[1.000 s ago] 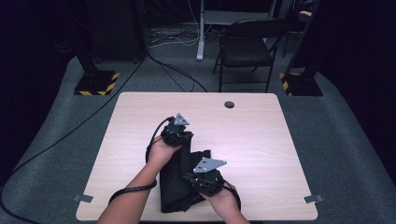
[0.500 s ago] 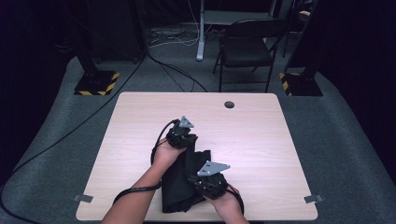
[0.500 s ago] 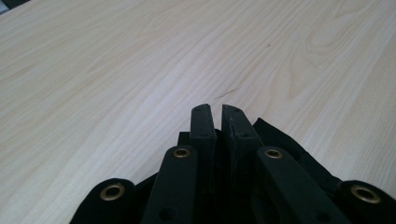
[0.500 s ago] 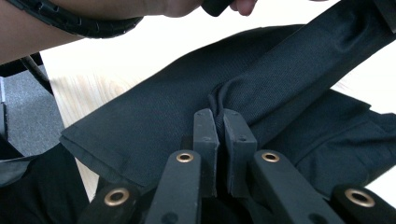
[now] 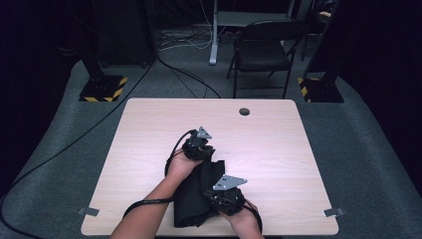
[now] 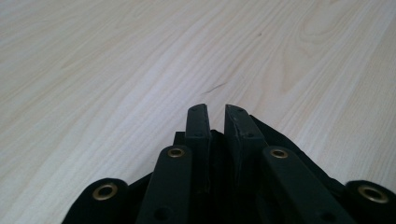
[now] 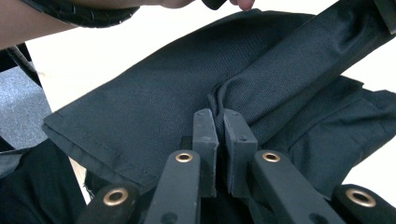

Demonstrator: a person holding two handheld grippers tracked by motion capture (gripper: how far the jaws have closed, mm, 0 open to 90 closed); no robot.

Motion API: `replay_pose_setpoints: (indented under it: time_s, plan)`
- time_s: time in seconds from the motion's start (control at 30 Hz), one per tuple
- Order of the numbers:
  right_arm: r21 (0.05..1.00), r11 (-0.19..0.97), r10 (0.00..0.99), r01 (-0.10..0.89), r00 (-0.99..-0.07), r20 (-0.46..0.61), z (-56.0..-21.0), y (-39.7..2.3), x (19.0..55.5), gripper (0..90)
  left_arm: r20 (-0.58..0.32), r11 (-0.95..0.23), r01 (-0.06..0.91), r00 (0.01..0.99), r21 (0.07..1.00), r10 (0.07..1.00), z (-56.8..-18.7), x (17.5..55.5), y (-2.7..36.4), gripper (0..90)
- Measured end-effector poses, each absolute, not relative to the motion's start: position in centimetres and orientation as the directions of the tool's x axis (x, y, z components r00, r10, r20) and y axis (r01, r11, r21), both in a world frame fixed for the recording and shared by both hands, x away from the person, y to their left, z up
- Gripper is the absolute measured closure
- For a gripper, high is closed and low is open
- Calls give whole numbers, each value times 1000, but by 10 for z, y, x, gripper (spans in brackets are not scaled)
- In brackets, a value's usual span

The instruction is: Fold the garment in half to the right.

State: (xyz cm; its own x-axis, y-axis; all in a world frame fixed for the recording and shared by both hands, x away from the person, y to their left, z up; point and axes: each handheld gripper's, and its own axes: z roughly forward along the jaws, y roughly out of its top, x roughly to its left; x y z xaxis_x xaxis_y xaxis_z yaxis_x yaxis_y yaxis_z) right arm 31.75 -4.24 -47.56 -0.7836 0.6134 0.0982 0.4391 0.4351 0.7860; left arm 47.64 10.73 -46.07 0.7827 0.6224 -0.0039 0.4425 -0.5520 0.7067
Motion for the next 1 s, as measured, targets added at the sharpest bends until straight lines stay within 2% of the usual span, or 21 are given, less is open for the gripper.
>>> replay_pose_setpoints:
  time_s: [0.27,0.33,0.6,0.7,0.83,1.0]
  plan:
    - [786,422,633,452,-768,102,-479,-48,314,838,-12,-562,445,791,697,612,-466,478,101,760]
    - [785,414,642,460,-759,106,-480,-49,313,807,-27,-552,451,791,702,612,-467,479,101,734]
    - [775,405,678,485,-728,102,-483,-55,311,635,-84,-526,468,798,710,597,-471,480,97,545]
    - [778,387,693,495,-713,109,-483,-58,310,601,-99,-523,466,806,714,583,-471,481,96,487]
    - [785,366,711,500,-694,111,-482,-64,309,531,-83,-525,441,817,728,570,-470,481,92,375]
    - [787,328,738,522,-661,131,-482,-74,310,463,-71,-512,404,831,758,552,-467,481,90,294]
